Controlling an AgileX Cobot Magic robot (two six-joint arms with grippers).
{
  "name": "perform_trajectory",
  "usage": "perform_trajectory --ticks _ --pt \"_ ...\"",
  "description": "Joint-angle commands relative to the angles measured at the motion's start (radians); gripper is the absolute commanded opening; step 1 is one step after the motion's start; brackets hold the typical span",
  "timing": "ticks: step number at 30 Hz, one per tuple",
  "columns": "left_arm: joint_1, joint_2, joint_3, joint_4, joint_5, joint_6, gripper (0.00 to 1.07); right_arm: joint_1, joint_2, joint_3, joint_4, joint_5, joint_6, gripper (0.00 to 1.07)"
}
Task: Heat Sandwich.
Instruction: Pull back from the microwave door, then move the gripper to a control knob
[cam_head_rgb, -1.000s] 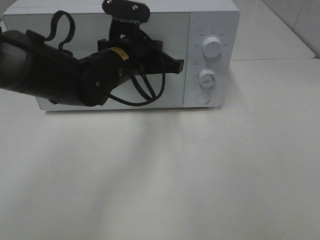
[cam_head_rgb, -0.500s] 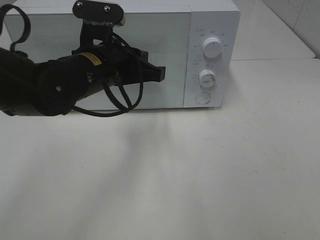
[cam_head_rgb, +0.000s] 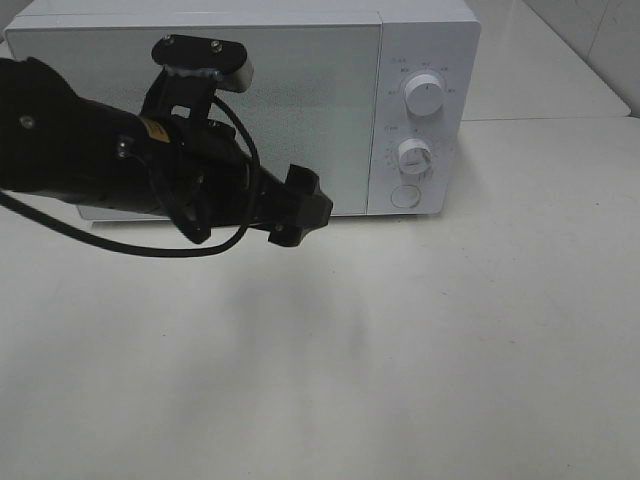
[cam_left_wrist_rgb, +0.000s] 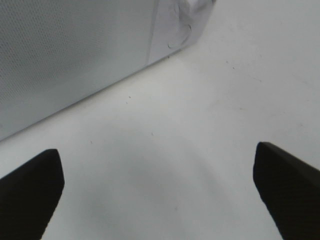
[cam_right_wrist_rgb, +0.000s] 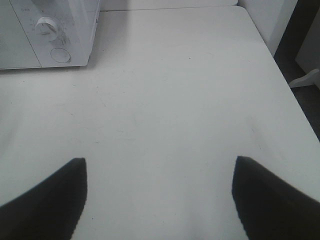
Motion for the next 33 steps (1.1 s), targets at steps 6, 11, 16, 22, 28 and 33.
perform_trajectory --ticks 6,11,16,22,28,33 --pt "0.105 -0.081 0.001 0.006 0.311 -0.007 0.98 -0.002 -0.028 0.004 0.001 -0.011 -0.003 0.76" --pt "0.195 -0.123 0.001 0.006 0.486 -0.008 0.98 -0.002 -0.028 0.004 0.001 -0.011 -0.003 0.76" --pt "0.292 -0.171 0.001 0.006 0.622 -0.011 0.97 -0.002 -0.028 0.004 0.001 -0.011 -0.003 0.76" --pt "0.437 -0.238 0.001 0.02 0.756 -0.013 0.97 -0.002 -0.028 0.004 0.001 -0.011 -0.003 0.76" --pt "0.561 -0.273 0.002 0.079 0.849 -0.041 0.97 -0.002 -0.028 0.004 0.001 -0.011 -0.003 0.76" --pt "0.664 -0.301 0.002 0.149 0.898 -0.062 0.97 -0.002 -0.028 0.004 0.001 -0.011 -0.003 0.76"
